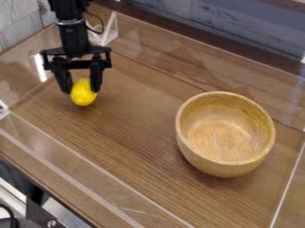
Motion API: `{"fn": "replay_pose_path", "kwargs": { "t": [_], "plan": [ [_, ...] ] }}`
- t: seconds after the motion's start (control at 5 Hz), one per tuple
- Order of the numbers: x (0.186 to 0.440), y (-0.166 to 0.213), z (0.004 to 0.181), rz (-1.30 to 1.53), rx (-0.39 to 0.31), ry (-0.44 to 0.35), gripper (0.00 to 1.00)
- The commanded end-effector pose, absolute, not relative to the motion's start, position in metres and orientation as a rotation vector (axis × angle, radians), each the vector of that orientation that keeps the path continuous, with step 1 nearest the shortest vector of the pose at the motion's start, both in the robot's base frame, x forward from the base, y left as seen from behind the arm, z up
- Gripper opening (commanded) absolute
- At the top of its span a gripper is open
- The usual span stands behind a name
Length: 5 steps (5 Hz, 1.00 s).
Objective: Put the lemon in the brown bowl
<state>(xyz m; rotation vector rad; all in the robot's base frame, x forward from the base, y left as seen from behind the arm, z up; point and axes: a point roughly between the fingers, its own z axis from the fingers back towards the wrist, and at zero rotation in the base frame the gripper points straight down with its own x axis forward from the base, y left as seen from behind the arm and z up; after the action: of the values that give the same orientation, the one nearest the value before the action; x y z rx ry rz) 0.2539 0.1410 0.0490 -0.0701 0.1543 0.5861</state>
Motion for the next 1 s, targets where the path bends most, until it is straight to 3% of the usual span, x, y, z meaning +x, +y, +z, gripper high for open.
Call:
{"fn": "replay_pose_path", "kwargs": {
  "t": [0.0,0.4,0.8],
  "plan": [
    [0.267,0.14,0.086,0.552,-0.058,0.062,0.0],
    [0.272,0.115,0.129,0.372,-0.082,0.041,0.0],
    [0.268,0.082,0.16,0.204,-0.107,0.041,0.0]
  ]
}}
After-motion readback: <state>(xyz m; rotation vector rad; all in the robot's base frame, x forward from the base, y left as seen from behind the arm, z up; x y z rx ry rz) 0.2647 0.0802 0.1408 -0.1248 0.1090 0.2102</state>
